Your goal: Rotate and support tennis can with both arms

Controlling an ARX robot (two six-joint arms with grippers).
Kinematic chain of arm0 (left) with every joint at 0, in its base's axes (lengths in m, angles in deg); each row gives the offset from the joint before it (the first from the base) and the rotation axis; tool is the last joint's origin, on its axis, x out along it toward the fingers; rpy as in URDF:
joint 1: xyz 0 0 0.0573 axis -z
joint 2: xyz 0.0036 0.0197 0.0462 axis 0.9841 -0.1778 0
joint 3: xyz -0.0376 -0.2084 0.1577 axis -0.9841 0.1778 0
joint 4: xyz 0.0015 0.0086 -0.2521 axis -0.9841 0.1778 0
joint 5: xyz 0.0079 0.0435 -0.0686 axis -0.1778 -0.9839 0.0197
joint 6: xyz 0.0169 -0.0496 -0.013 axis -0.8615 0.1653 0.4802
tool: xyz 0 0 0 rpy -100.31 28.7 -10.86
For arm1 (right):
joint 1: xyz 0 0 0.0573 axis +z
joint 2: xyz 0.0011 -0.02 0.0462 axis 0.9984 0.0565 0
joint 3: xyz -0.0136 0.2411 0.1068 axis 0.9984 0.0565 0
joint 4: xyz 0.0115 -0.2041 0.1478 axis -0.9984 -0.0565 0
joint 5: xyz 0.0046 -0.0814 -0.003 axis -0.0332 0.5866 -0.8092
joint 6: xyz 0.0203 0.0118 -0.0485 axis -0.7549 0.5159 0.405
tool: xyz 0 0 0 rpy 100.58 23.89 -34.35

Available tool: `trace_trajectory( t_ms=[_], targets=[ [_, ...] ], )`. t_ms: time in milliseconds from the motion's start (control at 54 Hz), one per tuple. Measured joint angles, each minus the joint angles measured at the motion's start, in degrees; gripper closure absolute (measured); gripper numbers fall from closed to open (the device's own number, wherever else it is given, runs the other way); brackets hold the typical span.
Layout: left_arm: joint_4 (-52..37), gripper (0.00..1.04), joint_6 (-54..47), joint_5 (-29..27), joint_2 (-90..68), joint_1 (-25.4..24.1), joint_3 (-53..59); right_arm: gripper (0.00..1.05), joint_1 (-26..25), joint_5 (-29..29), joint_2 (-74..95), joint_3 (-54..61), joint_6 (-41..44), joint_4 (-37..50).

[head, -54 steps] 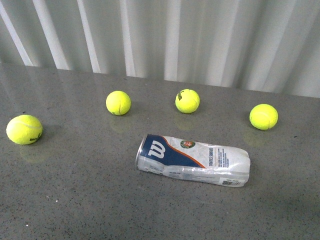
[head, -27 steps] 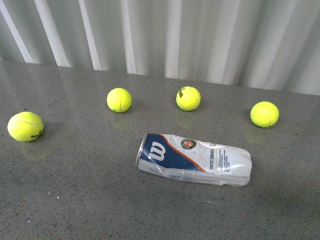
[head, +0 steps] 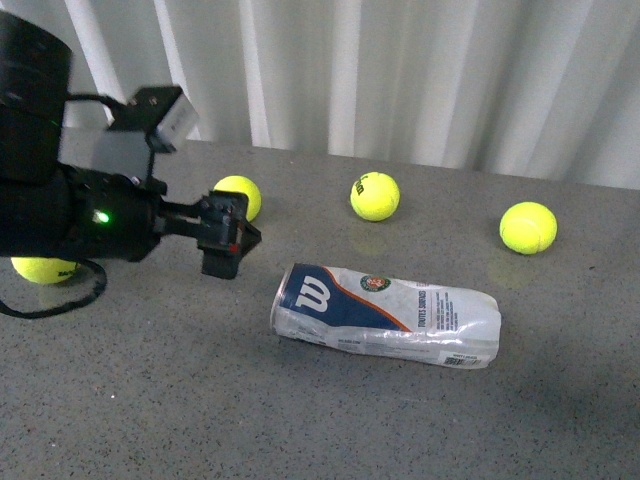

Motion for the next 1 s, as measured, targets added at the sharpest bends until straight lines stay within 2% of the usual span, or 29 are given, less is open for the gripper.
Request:
trace_trajectory(
  t_ms=[296, 667, 1000],
  targets=[
    [0.83, 0.07, 3.89, 0.68, -7.54, 0.70, -7.23, 0.07, 0.00, -0.02, 0.00, 0.00, 0.00, 0.00],
    [4.85, 0.07, 8.63, 10.47, -7.91, 0.07, -7.32, 0.07, 0.00, -0.02, 0.00, 0.00, 0.00, 0.00],
    [0.33, 0.07, 13.16, 13.20, -12.50, 4.13, -7.13, 0.07, 0.00, -0.02, 0.00, 0.00, 0.00, 0.00]
  ],
)
